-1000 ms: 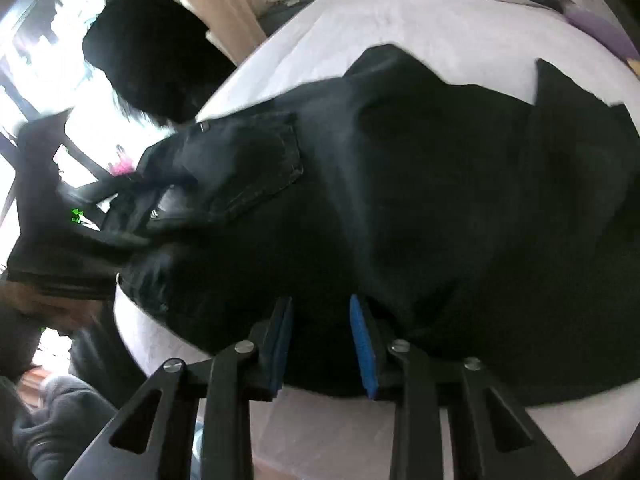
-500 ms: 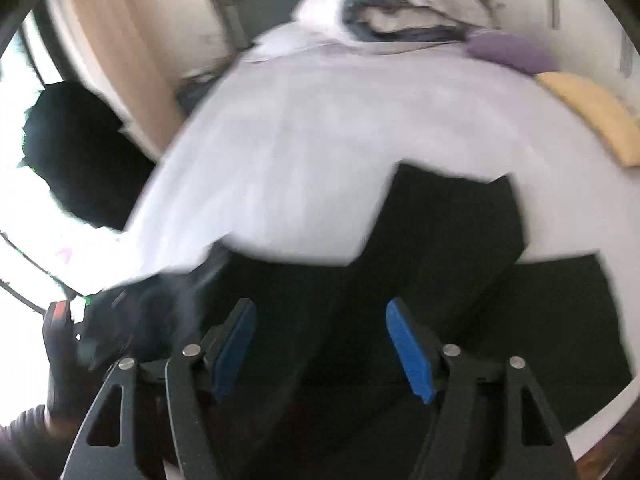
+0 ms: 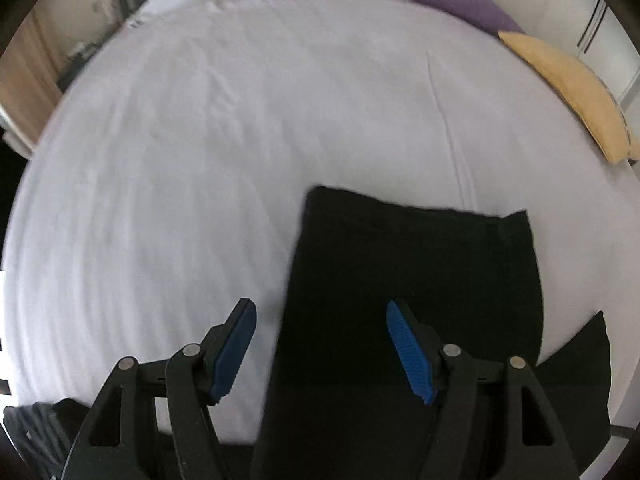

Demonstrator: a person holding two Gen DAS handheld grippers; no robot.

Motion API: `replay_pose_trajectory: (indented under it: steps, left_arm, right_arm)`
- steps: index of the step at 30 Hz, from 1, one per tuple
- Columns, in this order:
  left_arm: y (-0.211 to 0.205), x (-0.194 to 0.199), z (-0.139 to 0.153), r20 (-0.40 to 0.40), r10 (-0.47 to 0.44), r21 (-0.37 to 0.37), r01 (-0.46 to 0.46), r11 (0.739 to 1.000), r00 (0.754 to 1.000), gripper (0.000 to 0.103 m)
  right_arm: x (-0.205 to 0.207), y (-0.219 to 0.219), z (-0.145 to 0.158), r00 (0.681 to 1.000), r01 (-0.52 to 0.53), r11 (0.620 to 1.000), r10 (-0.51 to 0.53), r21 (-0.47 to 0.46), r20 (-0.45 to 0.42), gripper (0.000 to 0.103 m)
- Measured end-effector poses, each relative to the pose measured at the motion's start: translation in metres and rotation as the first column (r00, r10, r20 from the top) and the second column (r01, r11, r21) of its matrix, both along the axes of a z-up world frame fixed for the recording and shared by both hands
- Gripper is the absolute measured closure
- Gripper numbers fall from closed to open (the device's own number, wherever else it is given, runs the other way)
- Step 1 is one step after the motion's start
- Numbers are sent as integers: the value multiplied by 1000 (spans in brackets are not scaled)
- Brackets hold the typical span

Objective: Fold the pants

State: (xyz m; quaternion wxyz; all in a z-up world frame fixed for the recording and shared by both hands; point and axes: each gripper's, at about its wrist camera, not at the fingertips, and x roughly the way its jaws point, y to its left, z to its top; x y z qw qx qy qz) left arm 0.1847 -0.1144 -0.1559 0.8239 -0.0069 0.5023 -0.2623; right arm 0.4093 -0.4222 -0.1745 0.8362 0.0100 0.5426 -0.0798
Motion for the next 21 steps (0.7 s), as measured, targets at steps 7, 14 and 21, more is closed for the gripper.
replay_pose_trajectory:
  steps: [7, 14, 21]
  left_arm:
    - [9, -5, 1, 9, 3, 3, -3, 1000, 1000, 34]
    - [4, -8, 2, 6, 10, 15, -10, 1000, 1000, 34]
    - [-3, -10, 7, 5, 31, 44, -31, 999, 1000, 33]
  right_arm:
    - [-2, -12, 4, 999, -36, 999, 35, 26, 25, 95]
    - [-57, -71, 53, 969, 32, 983, -74, 180, 234, 97]
    - [-227, -204, 72, 764, 314, 844, -496, 434, 413, 97]
